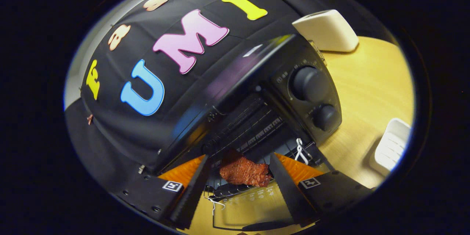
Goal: Open the toaster oven, put the food inside, and close the toaster oven door.
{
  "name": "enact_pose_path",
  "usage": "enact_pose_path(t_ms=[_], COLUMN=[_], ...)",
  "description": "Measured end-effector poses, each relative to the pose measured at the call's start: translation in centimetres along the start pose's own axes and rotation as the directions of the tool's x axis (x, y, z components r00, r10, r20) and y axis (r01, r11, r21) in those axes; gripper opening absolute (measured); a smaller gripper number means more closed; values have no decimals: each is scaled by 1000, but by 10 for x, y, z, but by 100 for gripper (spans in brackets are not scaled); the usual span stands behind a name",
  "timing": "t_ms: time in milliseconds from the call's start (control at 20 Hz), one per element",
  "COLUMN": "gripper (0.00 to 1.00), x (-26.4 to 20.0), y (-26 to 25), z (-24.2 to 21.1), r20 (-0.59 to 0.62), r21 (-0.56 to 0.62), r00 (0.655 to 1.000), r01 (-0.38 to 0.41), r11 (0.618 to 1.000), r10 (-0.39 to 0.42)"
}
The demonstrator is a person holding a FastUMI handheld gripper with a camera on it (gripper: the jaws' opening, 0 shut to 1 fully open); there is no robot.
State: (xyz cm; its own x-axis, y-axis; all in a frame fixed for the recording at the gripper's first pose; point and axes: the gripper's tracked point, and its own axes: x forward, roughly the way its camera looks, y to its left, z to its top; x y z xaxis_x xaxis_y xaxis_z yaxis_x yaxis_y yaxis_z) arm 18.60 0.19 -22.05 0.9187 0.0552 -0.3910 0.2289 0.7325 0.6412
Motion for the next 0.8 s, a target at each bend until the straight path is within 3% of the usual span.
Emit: enact_pose_path(t_ms=[350,800], gripper=[98,98], x=[-46,-131], y=[3,-1], z=[-26,-23], r20=[-139,-192], r21=[-159,-327], r00=[990,981], r01=[-35,-70], r11=[987,942], r10=[13,6])
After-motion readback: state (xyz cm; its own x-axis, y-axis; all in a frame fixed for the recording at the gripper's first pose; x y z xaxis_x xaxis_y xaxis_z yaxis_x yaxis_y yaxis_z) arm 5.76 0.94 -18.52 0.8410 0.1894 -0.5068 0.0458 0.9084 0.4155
